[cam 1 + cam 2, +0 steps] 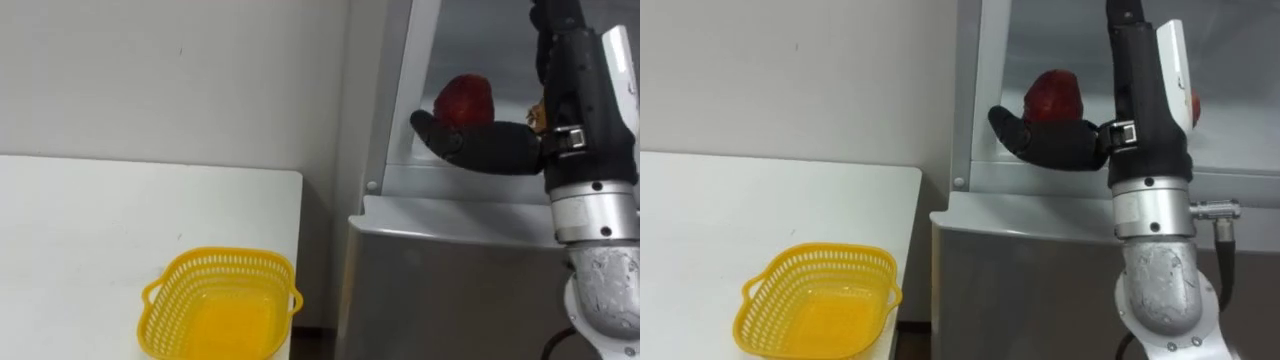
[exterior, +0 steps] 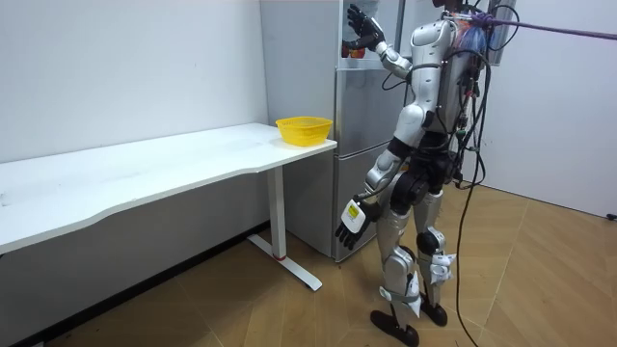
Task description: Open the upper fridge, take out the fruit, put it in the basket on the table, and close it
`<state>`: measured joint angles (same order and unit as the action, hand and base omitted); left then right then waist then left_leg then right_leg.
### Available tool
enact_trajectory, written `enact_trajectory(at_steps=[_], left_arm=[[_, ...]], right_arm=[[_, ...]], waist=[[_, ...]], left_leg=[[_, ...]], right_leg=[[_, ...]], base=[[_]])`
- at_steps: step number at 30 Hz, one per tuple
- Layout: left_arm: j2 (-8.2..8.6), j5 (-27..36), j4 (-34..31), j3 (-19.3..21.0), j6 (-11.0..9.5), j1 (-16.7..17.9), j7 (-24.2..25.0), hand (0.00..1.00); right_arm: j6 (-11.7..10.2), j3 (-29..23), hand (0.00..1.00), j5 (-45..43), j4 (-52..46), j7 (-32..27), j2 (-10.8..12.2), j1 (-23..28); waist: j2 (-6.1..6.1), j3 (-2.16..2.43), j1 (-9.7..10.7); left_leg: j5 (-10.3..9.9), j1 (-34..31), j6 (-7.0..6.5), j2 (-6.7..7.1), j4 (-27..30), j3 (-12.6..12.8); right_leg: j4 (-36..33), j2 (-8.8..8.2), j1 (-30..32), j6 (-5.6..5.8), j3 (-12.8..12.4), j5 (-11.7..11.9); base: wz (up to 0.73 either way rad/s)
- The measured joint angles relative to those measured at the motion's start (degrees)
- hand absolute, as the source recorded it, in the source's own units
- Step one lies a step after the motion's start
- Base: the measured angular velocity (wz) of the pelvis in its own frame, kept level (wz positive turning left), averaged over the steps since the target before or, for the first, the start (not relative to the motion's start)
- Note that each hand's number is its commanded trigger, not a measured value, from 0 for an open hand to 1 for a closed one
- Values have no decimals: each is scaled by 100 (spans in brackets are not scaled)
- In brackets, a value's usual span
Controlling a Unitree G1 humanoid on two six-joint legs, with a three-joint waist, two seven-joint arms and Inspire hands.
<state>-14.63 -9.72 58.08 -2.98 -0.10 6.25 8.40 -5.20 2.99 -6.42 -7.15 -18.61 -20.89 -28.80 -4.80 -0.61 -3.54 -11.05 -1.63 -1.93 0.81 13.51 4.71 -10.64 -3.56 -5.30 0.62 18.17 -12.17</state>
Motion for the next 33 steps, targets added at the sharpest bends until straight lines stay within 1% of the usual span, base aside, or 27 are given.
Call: enact_trajectory(at_steps=[2,3,5,9,11,13,15,18,22,25,28,31,33], left_arm=[[2,-15,-83,5,30,9,53,0],[0,-44,-96,16,39,9,70,0],[-4,-253,-209,45,144,18,121,0],[5,-426,-301,43,203,28,152,0],[5,-499,-301,43,259,32,152,0],[9,-505,-301,43,265,51,159,0],[20,-559,-302,44,266,54,168,0],[22,-572,-299,44,268,57,173,0],[38,-625,-299,49,268,57,165,0],[38,-621,-299,50,270,60,175,0],[38,-621,-299,50,287,98,176,0],[43,-621,-298,50,310,105,178,0],[42,-621,-297,50,312,108,178,0]], right_arm=[[94,0,0,-6,51,1,-1,-32],[103,1,0,-17,67,0,-1,-40],[135,0,0,-43,247,-5,-2,-80],[206,7,0,-43,448,-9,-2,-125],[238,8,0,-29,606,-9,-13,-176],[238,8,0,-25,738,-9,-23,-195],[236,8,0,-6,853,-8,-25,-225],[237,10,0,-11,973,3,-25,-305],[236,10,0,6,1080,52,-40,-379],[236,9,0,38,1118,65,-108,-392],[241,10,0,36,1198,102,-157,-406],[335,9,0,65,1401,133,-162,-483],[348,7,0,103,1421,135,-169,-503]], waist=[[2,2,-8],[3,2,-14],[8,5,-9],[14,16,-9],[23,43,-6],[28,74,-8],[35,84,-10],[46,80,-5],[76,60,-8],[102,46,-10],[113,49,-14],[117,47,-8],[120,47,-4]], left_leg=[[0,-65,1,-2,26,-21],[0,-81,1,-2,41,-28],[-1,-115,0,-6,102,-35],[-1,-118,0,-6,112,-37],[0,-116,-1,-6,120,-39],[1,-112,-2,-6,125,-39],[2,-108,-3,-7,136,-40],[3,-107,-4,-10,154,-40],[1,-127,-6,-13,173,-52],[2,-168,-8,-13,186,-80],[3,-168,-10,-13,187,-84],[3,-168,-10,-14,183,-74],[3,-167,-10,-14,182,-70]], right_leg=[[-3,2,31,0,28,0],[-3,1,36,-1,58,1],[-12,1,39,-5,80,3],[-17,3,36,-15,79,9],[-18,4,36,-20,76,13],[-20,4,29,-22,76,14],[-20,5,19,-22,77,15],[-21,6,11,-28,81,18],[-23,11,11,-35,72,29],[-23,14,33,-38,82,42],[-23,15,32,-38,82,43],[-22,15,38,-38,67,44],[-19,15,41,-37,65,44]], base=[[6],[7],[5],[0],[0],[0],[0],[0],[0],[1],[0],[0],[0]])
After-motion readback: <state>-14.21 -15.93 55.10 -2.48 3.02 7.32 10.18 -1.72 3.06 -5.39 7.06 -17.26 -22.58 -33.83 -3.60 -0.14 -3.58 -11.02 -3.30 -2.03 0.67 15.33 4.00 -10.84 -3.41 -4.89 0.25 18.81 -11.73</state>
